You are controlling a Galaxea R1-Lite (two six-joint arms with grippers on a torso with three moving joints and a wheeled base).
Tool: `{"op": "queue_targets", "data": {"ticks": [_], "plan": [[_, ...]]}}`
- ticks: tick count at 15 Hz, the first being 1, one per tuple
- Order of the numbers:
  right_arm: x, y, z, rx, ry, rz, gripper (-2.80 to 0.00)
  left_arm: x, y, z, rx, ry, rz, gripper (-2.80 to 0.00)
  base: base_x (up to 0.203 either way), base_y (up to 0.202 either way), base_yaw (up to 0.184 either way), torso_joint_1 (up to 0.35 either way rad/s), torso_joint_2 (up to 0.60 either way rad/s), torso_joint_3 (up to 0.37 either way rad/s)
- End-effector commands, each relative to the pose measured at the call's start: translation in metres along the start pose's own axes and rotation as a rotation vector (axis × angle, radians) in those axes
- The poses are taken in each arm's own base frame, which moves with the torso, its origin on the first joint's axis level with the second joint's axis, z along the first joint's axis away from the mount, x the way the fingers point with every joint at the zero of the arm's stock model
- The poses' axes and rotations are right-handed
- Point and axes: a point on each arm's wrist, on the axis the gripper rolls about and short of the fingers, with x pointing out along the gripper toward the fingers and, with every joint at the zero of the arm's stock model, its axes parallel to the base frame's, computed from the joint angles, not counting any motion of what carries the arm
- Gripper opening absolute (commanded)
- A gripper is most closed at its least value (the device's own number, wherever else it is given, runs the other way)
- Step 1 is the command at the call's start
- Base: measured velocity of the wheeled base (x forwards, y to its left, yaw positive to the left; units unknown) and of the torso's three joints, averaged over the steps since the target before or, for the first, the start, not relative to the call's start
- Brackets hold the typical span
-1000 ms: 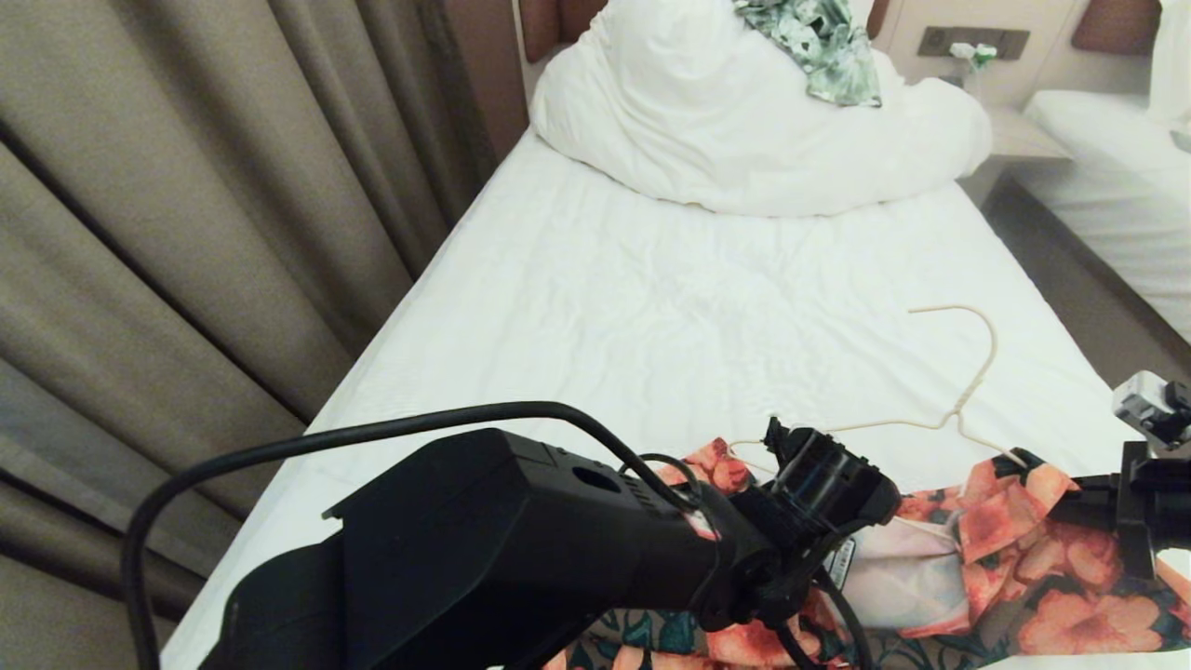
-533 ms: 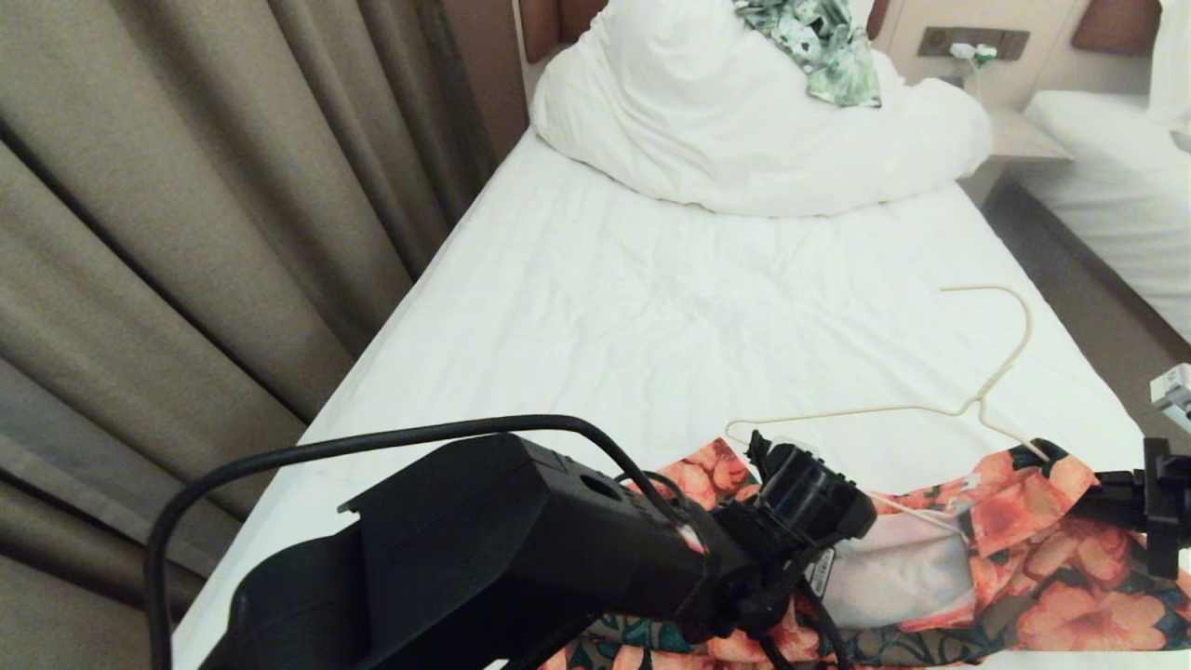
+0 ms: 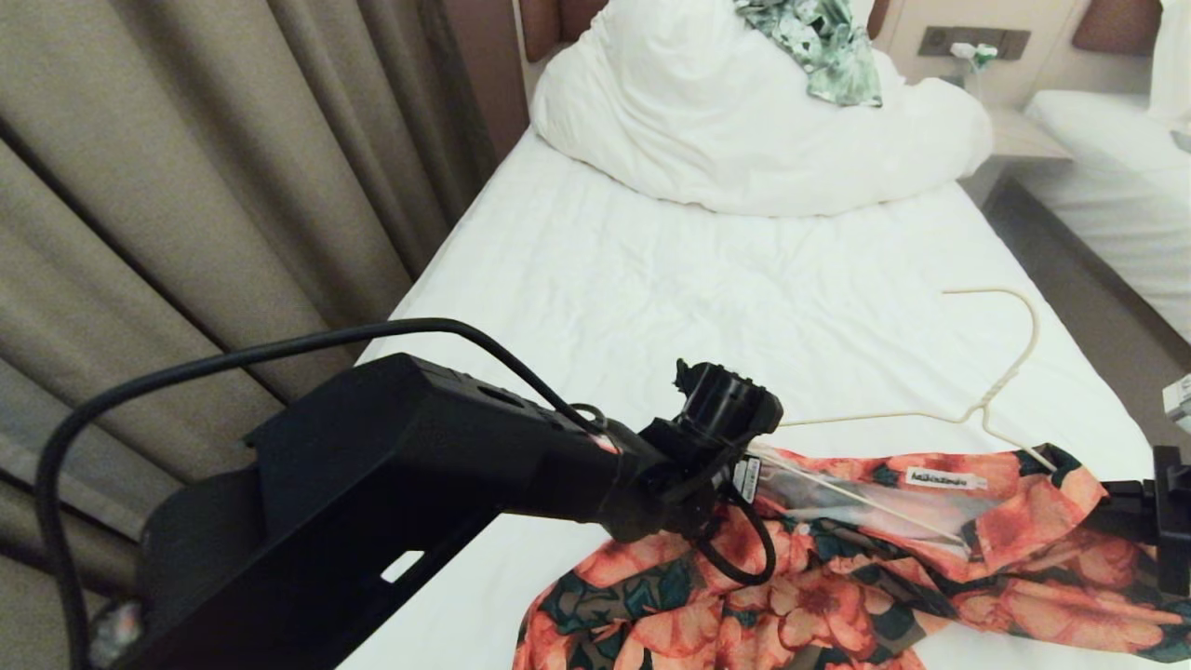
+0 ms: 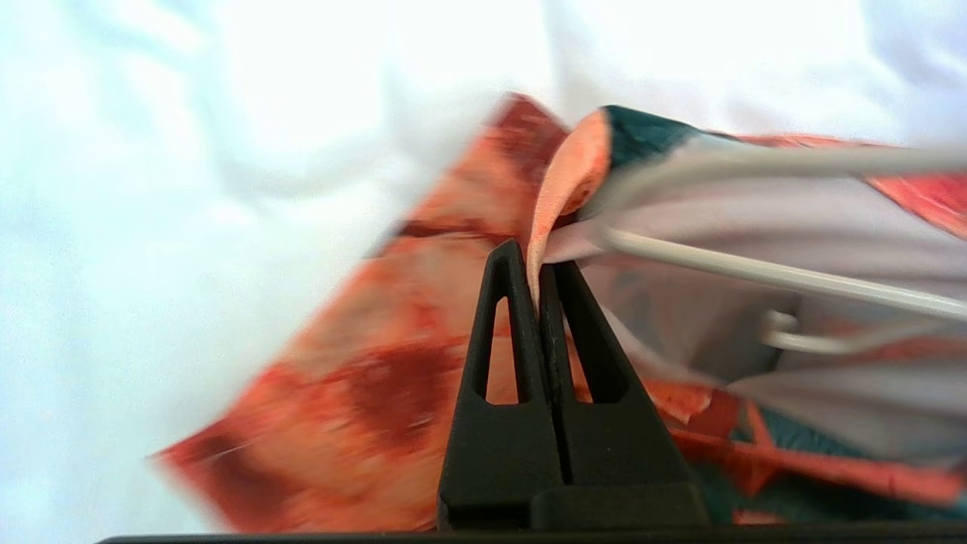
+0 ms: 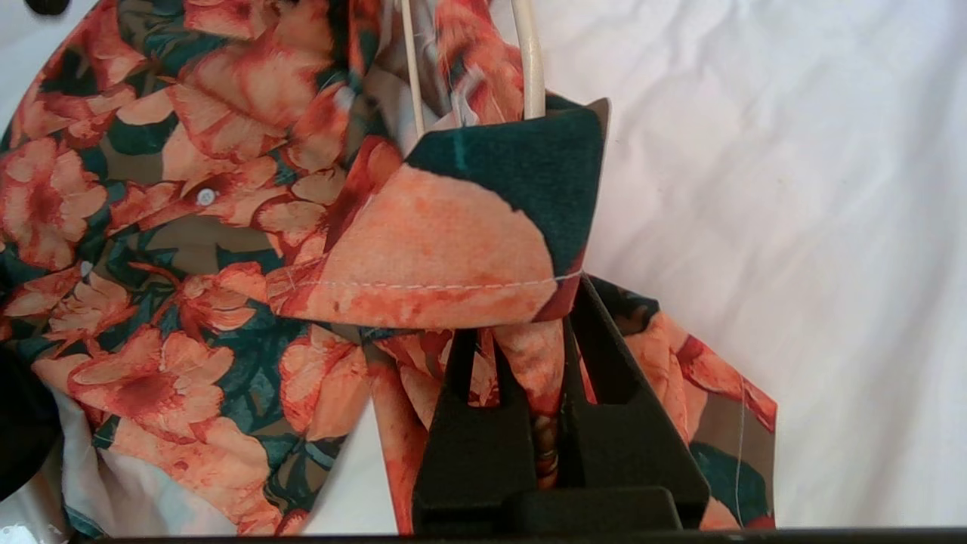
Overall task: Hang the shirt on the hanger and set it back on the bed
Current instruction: Hook the other side of the shirt onto the hanger
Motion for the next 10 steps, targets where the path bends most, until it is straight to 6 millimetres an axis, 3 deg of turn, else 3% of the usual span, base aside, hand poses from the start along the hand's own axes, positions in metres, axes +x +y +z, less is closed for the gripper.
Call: {"op": "queue_targets", "data": {"ticks": [1,7,10], "plan": [[-0.002,0.004,0.001,-0.013,-0.008,0.002,-2.8,-0.01,0.014,0.011,-0.024,-0.02,0.019,-2.8,0.0,0.0,0.0,0.0,0.0,0.0],[-0.006,0.013,0.005,-0.035,-0.017,0.0,-2.8,-0.043,0.028,0.028,-0.05,-0.078,0.054,-2.8,0.0,0.0,0.0,0.0,0.0,0.0],[-0.006,0.018,0.009,-0.053,-0.023,0.007,-2.8,-0.074,0.024,0.044,-0.062,-0.138,0.029,-2.8,0.0,0.0,0.0,0.0,0.0,0.0]]}}
